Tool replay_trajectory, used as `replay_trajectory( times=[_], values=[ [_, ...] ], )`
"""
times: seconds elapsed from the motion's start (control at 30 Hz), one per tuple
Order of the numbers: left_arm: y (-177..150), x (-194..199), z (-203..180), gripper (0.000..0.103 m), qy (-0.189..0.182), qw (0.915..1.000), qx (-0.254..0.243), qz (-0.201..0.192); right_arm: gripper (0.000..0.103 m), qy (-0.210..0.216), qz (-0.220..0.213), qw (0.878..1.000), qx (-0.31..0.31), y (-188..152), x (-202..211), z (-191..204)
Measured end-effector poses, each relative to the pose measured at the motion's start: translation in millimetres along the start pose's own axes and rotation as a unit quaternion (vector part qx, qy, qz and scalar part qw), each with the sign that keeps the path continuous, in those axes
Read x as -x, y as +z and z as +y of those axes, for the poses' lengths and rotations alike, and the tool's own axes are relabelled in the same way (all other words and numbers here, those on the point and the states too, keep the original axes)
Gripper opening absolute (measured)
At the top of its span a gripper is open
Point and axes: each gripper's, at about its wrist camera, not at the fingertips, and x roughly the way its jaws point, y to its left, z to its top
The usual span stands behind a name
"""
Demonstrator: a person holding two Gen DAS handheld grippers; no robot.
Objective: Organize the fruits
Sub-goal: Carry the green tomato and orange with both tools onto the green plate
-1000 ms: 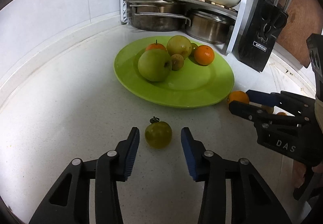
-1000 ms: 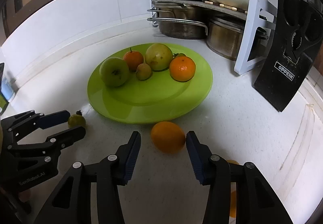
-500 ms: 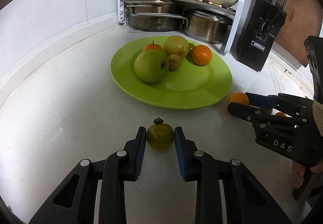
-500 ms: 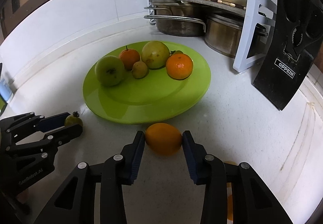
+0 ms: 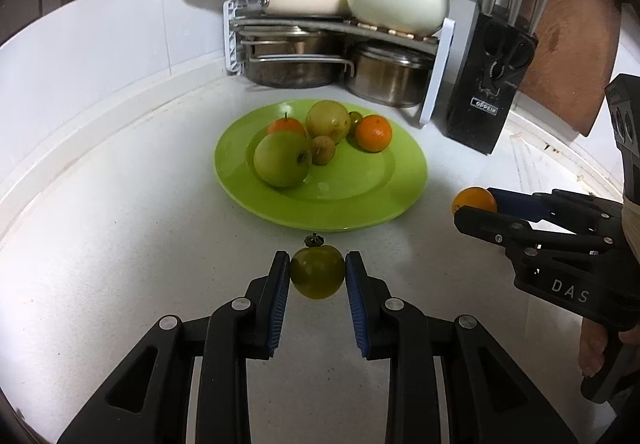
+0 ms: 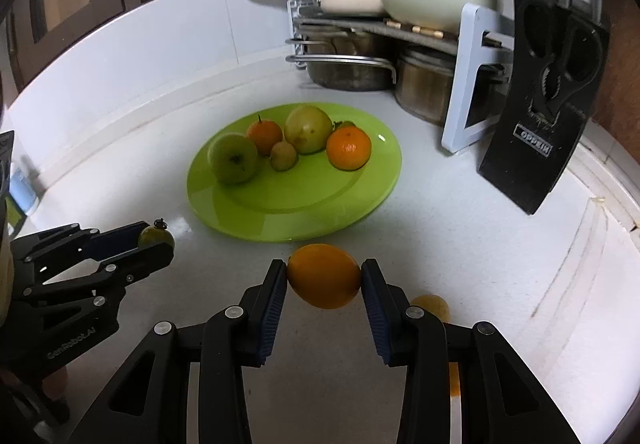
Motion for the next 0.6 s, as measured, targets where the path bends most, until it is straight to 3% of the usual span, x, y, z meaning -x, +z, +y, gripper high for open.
replay_trajectory(
  times=[0.6],
  values=[
    [6,39,-16,0.029,-0.007,0.999,-0.014,-0.041,0.04,0.009,-0.045,0.999,0.01,4,44,7]
  ],
)
